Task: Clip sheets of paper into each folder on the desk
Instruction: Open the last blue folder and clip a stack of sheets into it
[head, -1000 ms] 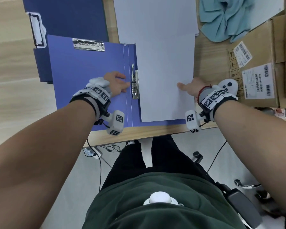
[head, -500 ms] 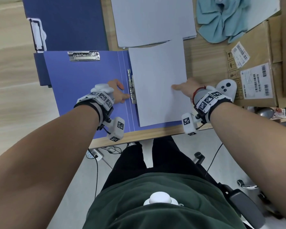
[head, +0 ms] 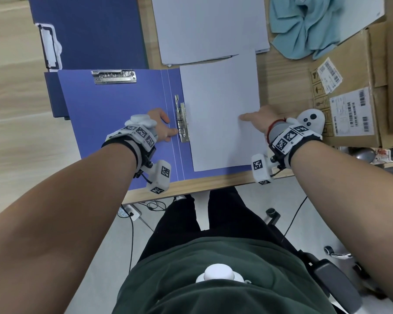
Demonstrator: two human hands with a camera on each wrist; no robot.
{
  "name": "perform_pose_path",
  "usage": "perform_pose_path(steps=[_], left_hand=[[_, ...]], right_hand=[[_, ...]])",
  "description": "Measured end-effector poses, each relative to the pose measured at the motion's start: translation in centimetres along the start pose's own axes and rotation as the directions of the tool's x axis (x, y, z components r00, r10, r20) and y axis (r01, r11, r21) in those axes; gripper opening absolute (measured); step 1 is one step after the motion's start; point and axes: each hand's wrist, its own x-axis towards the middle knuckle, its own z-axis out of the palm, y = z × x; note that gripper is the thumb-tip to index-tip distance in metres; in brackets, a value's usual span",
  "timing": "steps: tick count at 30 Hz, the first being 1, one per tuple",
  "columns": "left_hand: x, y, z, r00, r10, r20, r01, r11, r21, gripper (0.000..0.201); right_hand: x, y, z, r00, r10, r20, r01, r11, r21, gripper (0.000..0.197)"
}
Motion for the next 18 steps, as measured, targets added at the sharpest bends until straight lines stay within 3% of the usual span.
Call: perform_pose_path(steps=[10, 18], left_hand=[[0.1, 0.2, 0.0, 1.0, 0.017, -0.005, -0.016, 0.998, 0.058, 0.031], [0.6, 0.0, -0.1, 1.0, 0.012, 0.021, -0.014, 0.996, 0.084, 0.036]], right_hand=[[-0.4, -0.5, 0.7, 1.0, -0.003, 0.026, 0.002, 1.0, 0.014, 0.076], [-0.8, -0.6, 1.1, 0.999, -0.018, 0.031, 0.02, 0.997, -0.069, 0.079]])
